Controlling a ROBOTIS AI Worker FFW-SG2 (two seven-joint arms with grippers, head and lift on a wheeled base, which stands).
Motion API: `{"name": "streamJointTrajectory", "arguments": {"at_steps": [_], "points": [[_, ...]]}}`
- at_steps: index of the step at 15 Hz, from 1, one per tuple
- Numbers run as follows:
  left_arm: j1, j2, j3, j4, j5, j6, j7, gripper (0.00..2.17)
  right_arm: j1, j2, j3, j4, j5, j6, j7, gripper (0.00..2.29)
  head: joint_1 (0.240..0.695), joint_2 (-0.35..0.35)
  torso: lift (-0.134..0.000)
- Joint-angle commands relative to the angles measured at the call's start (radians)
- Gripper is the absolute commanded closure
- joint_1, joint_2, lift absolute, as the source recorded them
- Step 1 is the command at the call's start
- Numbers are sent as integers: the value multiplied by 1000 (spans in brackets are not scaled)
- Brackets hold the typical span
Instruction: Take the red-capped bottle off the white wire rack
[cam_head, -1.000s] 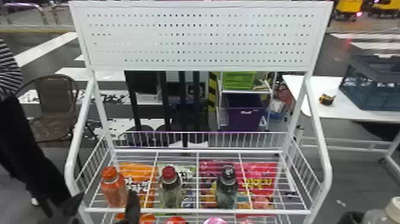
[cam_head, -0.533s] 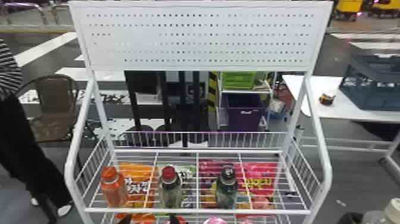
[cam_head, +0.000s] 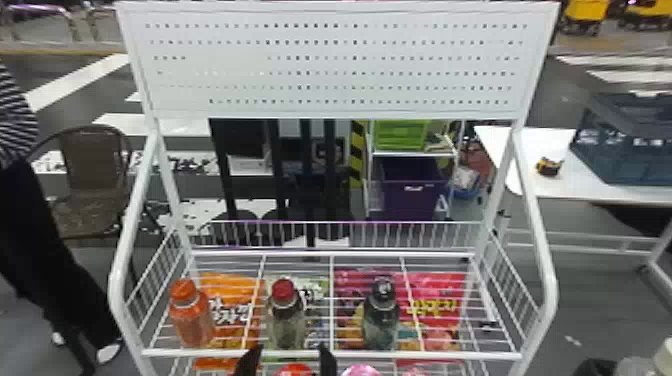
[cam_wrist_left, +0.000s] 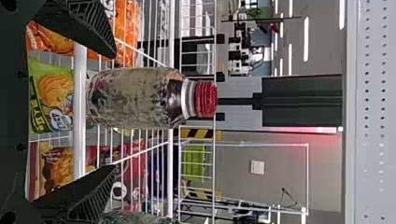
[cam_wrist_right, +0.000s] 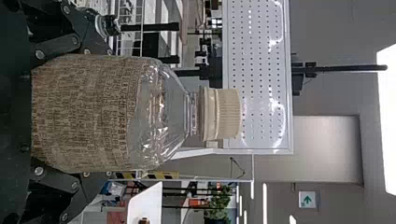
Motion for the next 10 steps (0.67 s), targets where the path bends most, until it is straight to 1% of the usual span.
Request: {"name": "streamJointTrajectory", "arguments": {"at_steps": [1, 4, 10], "points": [[-55, -16, -1, 64, 1, -11, 3, 39, 1, -1, -5, 2, -10, -9, 2, 836, 499, 0, 0], [-111, -23, 2, 117, 3, -26, 11, 39, 7, -1, -8, 3, -10, -19, 2, 836, 499, 0, 0], [-202, -29, 17, 231, 41, -44, 5, 39, 16, -3, -18, 6, -19, -46, 2, 836, 499, 0, 0]]}}
